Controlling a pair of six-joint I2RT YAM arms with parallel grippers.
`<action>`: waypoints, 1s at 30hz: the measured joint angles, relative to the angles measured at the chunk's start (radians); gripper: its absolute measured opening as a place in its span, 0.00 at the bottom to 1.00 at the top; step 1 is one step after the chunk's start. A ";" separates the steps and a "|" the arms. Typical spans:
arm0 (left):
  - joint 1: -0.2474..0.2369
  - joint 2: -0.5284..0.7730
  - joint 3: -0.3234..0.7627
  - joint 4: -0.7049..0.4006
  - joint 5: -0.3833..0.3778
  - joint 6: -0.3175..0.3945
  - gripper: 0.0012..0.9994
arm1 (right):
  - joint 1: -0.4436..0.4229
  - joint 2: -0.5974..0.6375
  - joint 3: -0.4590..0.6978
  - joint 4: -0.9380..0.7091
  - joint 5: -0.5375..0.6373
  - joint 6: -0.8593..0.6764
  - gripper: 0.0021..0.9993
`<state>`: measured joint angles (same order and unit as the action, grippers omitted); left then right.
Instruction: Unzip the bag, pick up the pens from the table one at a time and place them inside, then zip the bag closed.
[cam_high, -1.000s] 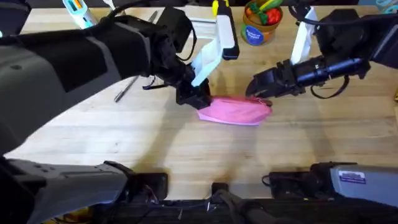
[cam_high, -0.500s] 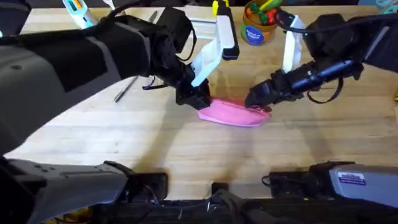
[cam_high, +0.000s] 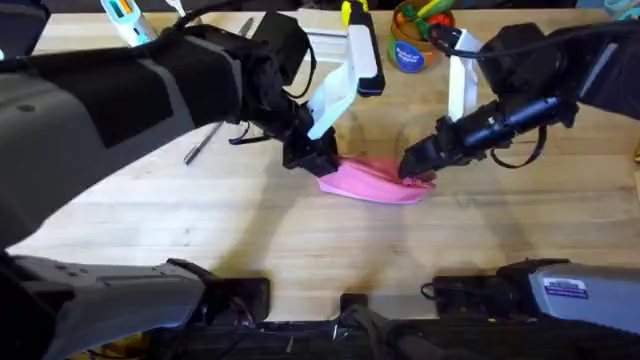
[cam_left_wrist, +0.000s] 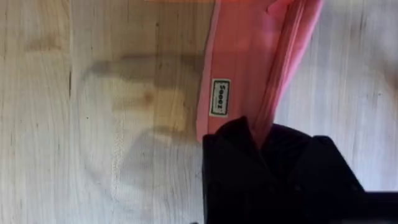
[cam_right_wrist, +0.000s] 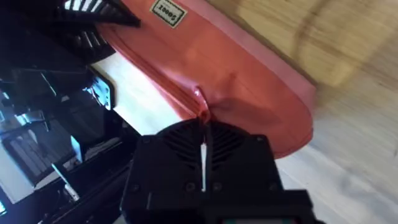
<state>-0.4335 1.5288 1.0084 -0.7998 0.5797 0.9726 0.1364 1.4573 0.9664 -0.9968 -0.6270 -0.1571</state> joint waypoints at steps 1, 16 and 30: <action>0.000 0.000 0.000 0.000 0.000 0.000 0.04 | 0.000 0.000 0.008 -0.010 0.003 0.000 0.03; 0.003 0.000 0.001 0.007 -0.018 0.000 0.04 | 0.000 0.000 0.213 -0.104 0.040 -0.001 0.03; 0.004 0.000 0.002 0.007 -0.024 0.000 0.04 | 0.067 0.018 0.217 -0.010 0.039 0.016 0.03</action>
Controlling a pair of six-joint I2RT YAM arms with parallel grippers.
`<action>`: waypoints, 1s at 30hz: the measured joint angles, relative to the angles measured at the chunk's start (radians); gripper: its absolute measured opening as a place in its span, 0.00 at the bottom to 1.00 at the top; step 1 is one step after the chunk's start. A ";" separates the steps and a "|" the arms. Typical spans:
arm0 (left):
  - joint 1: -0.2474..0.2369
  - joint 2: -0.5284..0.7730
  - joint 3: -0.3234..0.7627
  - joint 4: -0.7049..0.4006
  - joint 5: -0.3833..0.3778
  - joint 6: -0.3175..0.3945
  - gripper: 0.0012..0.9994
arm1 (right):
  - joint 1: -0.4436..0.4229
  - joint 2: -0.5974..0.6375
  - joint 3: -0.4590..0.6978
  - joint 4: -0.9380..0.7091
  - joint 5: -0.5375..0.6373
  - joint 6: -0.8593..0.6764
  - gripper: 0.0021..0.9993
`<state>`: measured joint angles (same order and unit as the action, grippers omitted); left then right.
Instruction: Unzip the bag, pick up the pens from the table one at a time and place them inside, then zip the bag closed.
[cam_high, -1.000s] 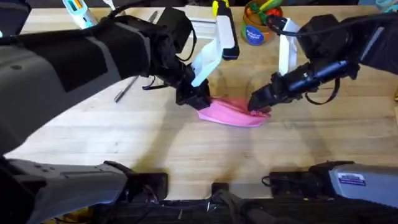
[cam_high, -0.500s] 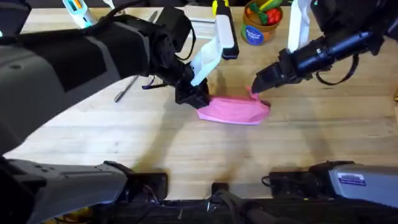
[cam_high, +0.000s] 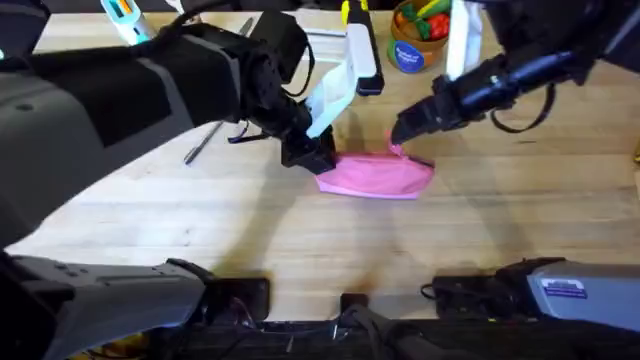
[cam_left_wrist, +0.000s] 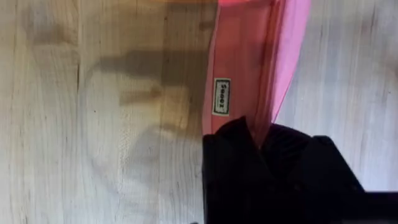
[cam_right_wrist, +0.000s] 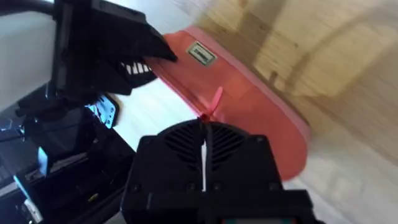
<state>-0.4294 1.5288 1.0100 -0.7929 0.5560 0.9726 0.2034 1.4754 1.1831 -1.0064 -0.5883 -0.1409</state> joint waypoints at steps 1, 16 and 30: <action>0.000 0.000 0.000 0.000 0.000 0.000 0.04 | 0.014 0.011 0.000 0.017 -0.005 0.004 0.03; 0.003 0.000 0.000 -0.015 -0.019 0.000 0.04 | 0.199 0.259 0.011 0.293 -0.177 0.165 0.03; 0.003 0.000 0.000 -0.011 -0.014 0.000 0.04 | 0.154 0.230 0.098 0.135 -0.101 0.196 0.71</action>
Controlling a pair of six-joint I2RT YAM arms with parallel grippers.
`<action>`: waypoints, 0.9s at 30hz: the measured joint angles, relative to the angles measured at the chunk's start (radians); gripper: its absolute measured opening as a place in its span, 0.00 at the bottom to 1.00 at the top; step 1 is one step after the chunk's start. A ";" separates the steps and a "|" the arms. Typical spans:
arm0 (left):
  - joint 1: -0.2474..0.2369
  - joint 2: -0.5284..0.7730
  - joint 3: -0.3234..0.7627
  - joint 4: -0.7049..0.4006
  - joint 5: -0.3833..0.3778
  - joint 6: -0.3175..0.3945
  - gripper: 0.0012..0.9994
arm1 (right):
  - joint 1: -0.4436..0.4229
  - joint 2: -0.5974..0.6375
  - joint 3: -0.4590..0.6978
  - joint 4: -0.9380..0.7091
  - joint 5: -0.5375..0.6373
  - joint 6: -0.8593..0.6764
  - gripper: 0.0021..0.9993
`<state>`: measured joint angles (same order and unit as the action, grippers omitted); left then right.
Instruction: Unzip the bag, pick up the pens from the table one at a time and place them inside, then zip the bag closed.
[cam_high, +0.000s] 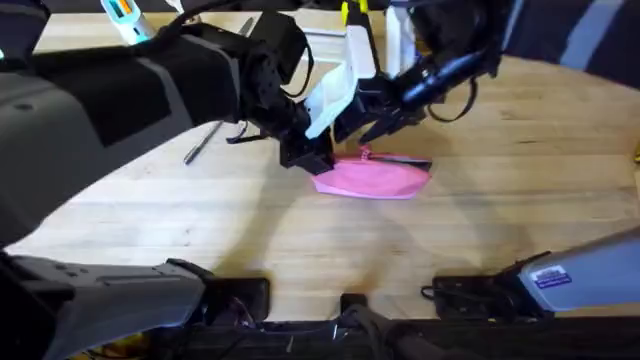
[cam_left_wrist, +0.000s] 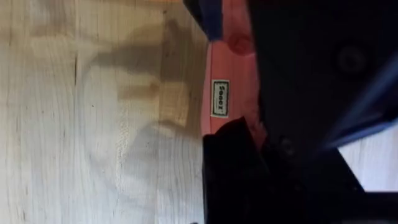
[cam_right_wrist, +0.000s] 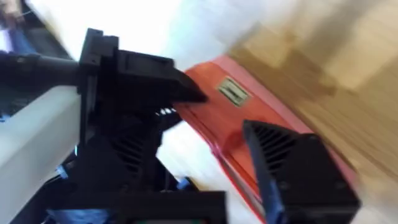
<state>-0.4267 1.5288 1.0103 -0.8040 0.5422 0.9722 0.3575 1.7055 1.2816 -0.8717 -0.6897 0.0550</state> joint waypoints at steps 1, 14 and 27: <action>0.000 0.000 0.000 0.000 0.000 0.000 0.04 | -0.011 -0.007 0.020 -0.031 0.027 -0.010 0.78; 0.000 0.000 0.000 0.001 -0.005 0.001 0.10 | -0.114 -0.101 0.318 -0.343 0.450 -0.130 1.00; 0.000 0.000 0.000 0.004 -0.015 -0.004 0.99 | -0.112 -0.246 0.373 -0.390 0.521 -0.224 1.00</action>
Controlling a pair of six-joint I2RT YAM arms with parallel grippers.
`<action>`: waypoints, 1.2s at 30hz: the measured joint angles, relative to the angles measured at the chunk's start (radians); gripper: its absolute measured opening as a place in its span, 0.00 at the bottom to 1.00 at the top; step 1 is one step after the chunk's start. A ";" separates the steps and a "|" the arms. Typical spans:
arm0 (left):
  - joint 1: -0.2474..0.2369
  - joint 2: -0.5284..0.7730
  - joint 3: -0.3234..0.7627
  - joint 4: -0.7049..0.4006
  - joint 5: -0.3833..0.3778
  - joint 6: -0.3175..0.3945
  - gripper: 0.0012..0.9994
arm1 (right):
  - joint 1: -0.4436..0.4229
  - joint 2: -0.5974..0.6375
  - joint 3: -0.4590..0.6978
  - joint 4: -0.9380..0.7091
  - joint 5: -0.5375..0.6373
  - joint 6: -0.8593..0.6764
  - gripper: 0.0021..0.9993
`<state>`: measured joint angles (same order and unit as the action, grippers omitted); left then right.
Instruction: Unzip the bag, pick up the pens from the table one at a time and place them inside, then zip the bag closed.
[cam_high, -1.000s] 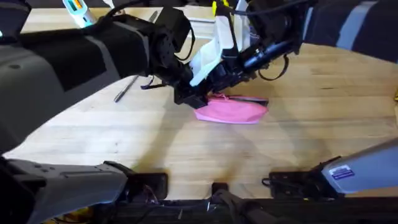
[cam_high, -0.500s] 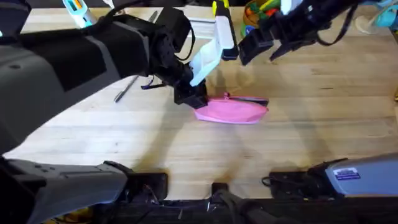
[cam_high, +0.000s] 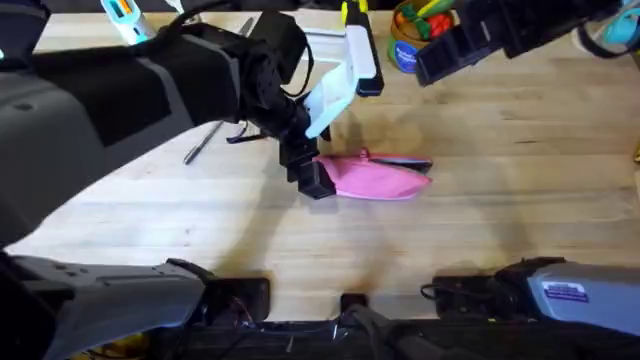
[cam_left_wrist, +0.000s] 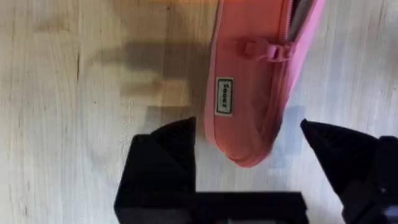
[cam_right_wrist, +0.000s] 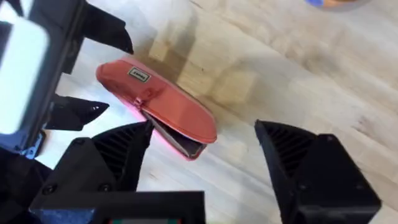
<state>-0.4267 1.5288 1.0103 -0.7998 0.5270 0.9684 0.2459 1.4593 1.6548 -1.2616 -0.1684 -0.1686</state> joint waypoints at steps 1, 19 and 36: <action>0.000 0.000 0.000 0.000 0.000 0.000 0.99 | 0.000 -0.012 0.003 0.004 0.000 -0.001 1.00; 0.174 -0.067 0.143 -0.394 -0.004 0.078 0.99 | 0.000 -0.294 -0.174 0.021 0.024 -0.026 1.00; 0.443 -0.390 0.176 -0.550 0.000 0.267 0.99 | 0.134 -0.339 -0.464 0.209 -0.117 -0.093 1.00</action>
<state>0.0167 1.1389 1.1866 -1.3500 0.5270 1.2353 0.3801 1.1207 1.1905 -1.0524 -0.2859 -0.2617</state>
